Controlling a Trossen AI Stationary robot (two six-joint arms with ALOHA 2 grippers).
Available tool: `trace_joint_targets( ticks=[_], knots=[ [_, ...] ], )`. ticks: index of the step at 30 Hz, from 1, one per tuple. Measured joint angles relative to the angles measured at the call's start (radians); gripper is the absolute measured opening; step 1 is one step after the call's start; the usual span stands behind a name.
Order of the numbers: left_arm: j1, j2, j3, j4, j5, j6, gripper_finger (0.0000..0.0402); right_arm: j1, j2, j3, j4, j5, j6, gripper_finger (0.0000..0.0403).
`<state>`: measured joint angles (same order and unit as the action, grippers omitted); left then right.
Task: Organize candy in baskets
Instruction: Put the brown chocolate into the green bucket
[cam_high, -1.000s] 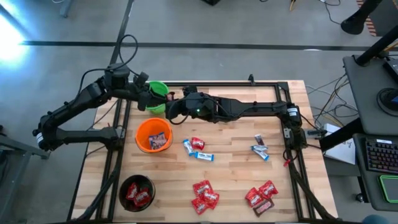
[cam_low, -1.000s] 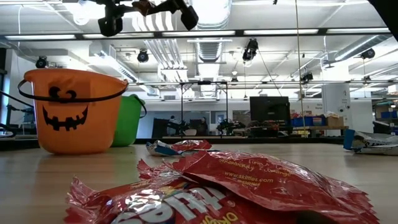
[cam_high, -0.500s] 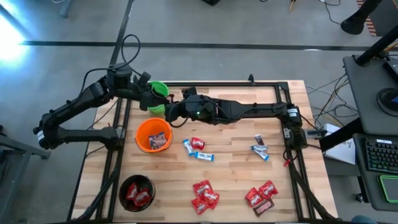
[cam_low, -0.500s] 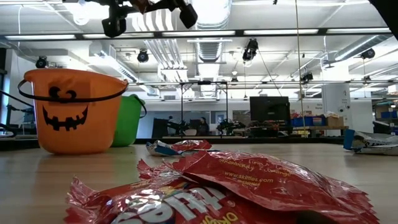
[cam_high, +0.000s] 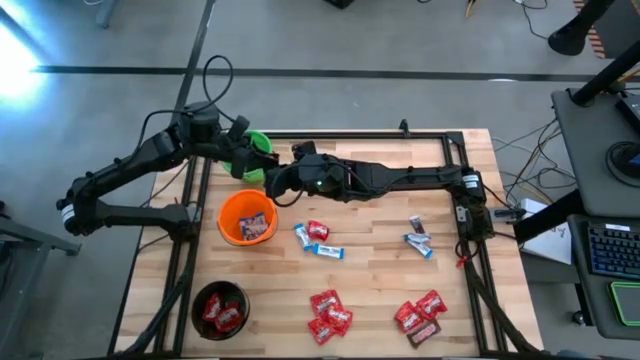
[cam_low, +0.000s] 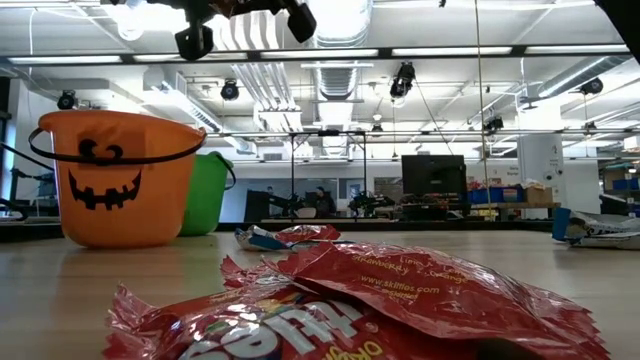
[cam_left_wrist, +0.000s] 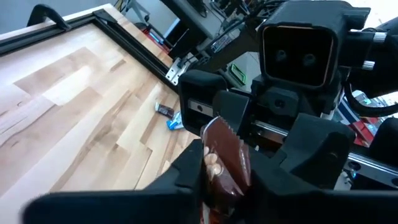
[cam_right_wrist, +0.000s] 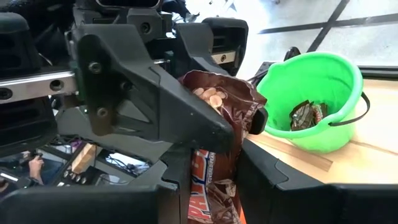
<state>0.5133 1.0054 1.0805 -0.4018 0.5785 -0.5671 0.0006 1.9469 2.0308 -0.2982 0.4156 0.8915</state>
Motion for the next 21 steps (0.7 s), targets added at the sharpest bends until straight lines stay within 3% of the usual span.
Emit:
trace_joint_targets(
  ticks=[3,21],
  knots=[
    [0.000,-0.002,0.000,-0.004,0.000,0.001,0.0014,0.000,0.000,0.000,-0.001,0.000,-0.002,0.0088],
    [0.000,-0.006,0.000,-0.005,0.007,0.009,0.0008,0.000,0.000,0.000,-0.001,0.001,-0.078,0.0100]
  ],
)
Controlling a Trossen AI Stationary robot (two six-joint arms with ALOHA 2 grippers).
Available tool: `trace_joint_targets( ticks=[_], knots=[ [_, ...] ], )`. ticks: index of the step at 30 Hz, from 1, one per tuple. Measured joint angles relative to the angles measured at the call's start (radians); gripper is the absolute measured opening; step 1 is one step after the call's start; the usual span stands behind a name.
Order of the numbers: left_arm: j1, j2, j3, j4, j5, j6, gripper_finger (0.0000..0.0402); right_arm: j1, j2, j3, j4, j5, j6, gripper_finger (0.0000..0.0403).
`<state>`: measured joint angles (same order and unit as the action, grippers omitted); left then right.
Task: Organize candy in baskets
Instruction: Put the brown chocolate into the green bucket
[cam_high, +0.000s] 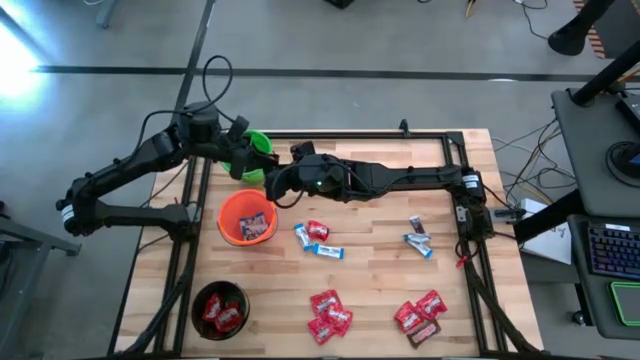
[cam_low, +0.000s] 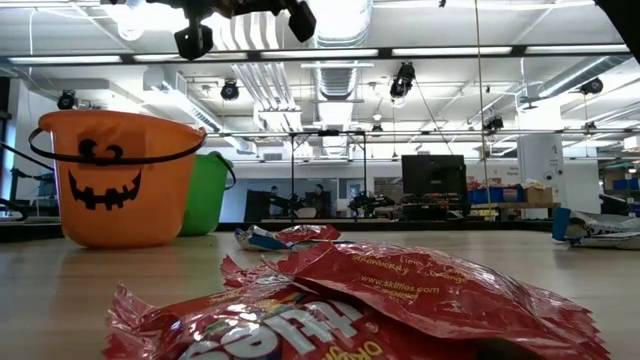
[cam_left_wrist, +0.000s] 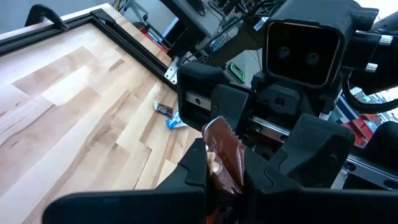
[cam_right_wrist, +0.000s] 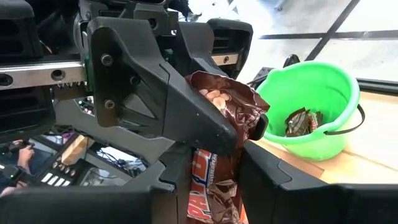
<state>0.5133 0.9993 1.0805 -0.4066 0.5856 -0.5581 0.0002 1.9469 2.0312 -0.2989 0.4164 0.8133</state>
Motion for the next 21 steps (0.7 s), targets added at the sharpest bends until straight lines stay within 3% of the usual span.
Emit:
trace_joint_targets(
  ticks=[21],
  knots=[
    [0.057,-0.005,0.000,-0.023,0.008,0.104,0.0006,-0.009,0.000,0.000,-0.067,0.008,-0.065,0.0223]
  ],
)
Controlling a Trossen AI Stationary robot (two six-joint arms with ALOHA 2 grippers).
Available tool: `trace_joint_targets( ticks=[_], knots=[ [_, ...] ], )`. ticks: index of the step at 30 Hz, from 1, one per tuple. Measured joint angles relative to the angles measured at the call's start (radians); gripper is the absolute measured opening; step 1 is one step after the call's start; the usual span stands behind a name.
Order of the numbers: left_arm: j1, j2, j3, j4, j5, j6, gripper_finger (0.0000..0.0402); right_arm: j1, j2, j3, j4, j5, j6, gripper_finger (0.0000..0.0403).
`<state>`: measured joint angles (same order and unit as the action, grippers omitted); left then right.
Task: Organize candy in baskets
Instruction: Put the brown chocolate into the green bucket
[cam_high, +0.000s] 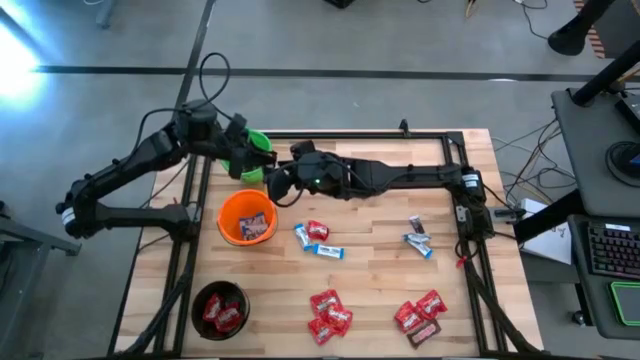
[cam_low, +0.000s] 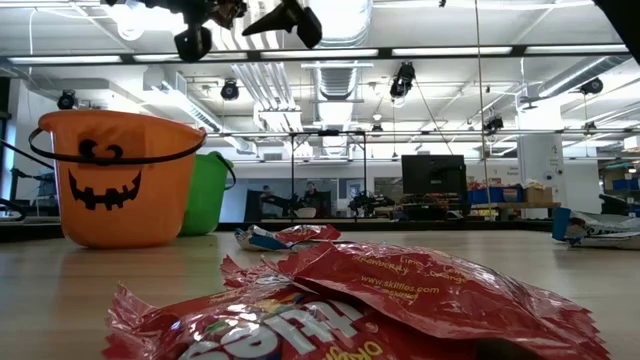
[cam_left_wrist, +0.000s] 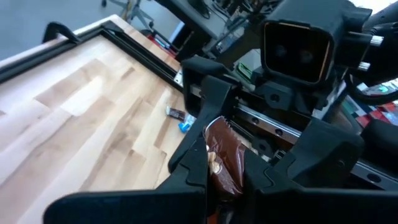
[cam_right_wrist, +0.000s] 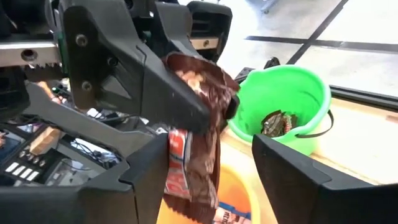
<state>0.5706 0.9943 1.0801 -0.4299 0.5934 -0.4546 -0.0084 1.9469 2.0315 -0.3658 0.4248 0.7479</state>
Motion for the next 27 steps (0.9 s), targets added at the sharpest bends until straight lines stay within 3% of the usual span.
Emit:
trace_joint_targets(
  ticks=[9,27],
  knots=[
    [0.145,0.001,0.000,-0.023,0.062,0.040,0.0005,-0.019,0.000,0.000,-0.021,-0.006,0.002,0.0245],
    [0.529,0.002,0.000,-0.242,0.063,0.266,0.0005,-0.094,0.000,0.000,-0.318,-0.007,0.067,0.0248]
  ],
)
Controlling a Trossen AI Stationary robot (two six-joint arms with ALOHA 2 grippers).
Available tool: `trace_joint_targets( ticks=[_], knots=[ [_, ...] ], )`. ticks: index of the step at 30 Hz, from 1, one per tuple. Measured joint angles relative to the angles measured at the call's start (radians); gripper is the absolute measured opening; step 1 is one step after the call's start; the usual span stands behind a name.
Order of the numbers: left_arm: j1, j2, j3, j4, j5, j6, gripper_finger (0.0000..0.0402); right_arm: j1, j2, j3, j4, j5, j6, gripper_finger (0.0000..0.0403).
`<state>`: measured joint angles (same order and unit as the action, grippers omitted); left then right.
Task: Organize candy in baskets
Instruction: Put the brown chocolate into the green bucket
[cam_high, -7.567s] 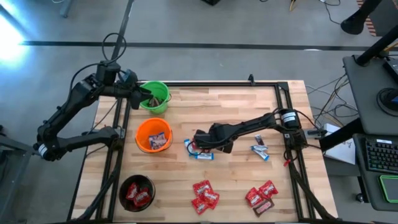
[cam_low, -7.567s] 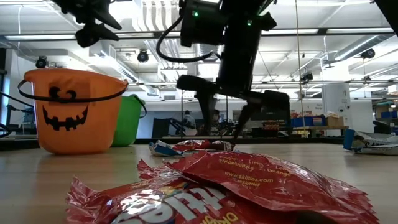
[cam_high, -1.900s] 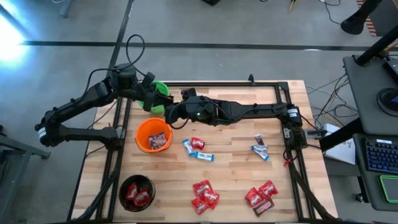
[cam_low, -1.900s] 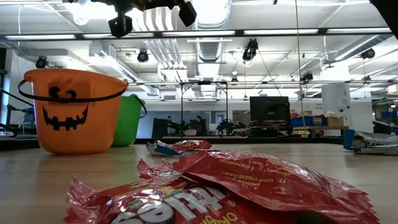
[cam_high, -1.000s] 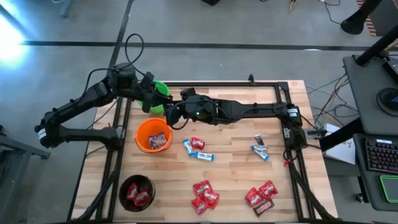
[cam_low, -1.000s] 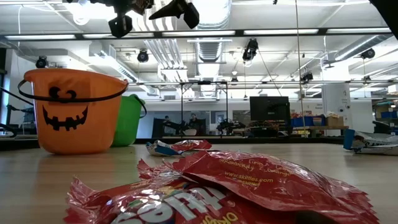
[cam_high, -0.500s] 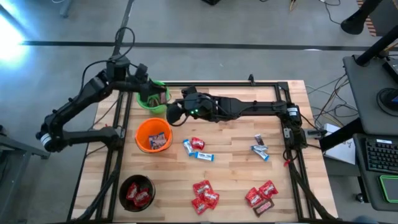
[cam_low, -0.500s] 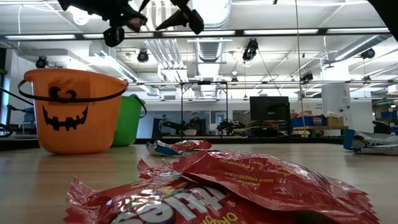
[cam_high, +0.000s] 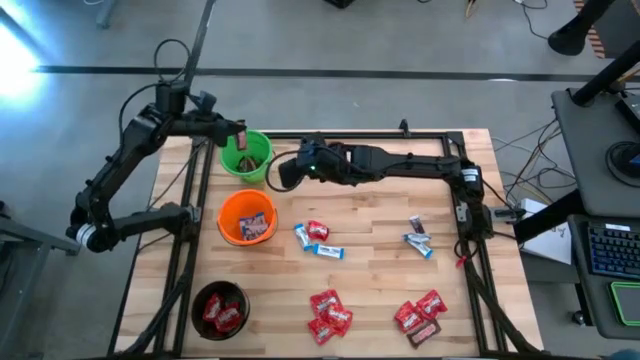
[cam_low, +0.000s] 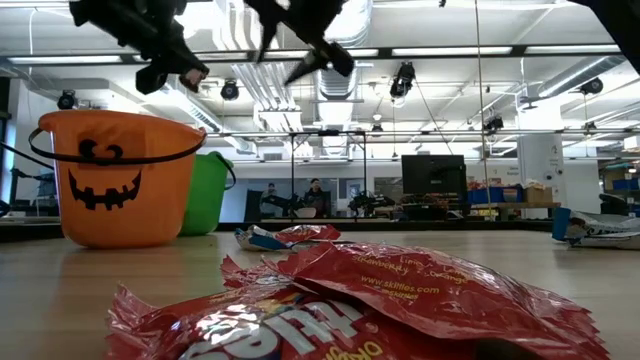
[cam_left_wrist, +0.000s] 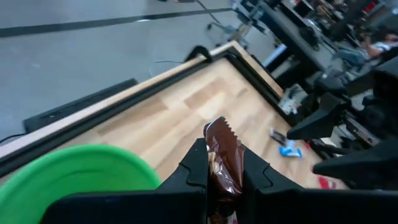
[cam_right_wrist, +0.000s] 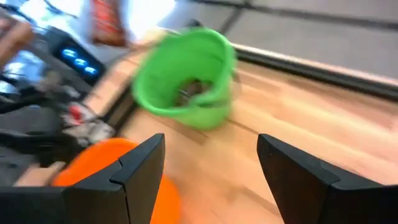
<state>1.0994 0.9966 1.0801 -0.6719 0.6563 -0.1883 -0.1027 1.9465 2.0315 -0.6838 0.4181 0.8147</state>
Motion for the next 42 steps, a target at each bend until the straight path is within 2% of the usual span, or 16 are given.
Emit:
trace_joint_targets(
  ticks=[7,11,16,27,32,36,42],
  knots=[
    [0.024,0.012,-0.001,-0.021,-0.003,-0.003,0.0005,-0.071,0.000,0.000,-0.275,-0.003,0.133,0.0246],
    [0.024,0.045,-0.001,-0.061,-0.040,-0.003,0.0005,-0.113,0.000,-0.003,-0.363,-0.019,0.155,0.0247],
    [0.027,0.094,-0.002,-0.092,-0.091,0.014,0.0005,-0.147,-0.001,-0.009,-0.359,-0.134,0.134,0.0246],
    [0.032,0.145,-0.002,-0.099,-0.105,0.051,0.0005,-0.159,-0.001,-0.010,-0.388,-0.139,0.106,0.0247],
    [0.038,0.146,-0.002,-0.110,-0.173,0.079,0.0006,-0.179,0.000,-0.011,-0.398,-0.139,0.109,0.0247],
    [0.038,0.139,-0.002,-0.122,-0.178,0.101,0.0024,-0.191,0.000,-0.014,-0.419,-0.142,0.115,0.0247],
    [0.038,0.138,-0.001,-0.123,-0.178,0.098,0.0079,-0.204,0.000,-0.021,-0.419,-0.176,0.128,0.0247]
  ],
)
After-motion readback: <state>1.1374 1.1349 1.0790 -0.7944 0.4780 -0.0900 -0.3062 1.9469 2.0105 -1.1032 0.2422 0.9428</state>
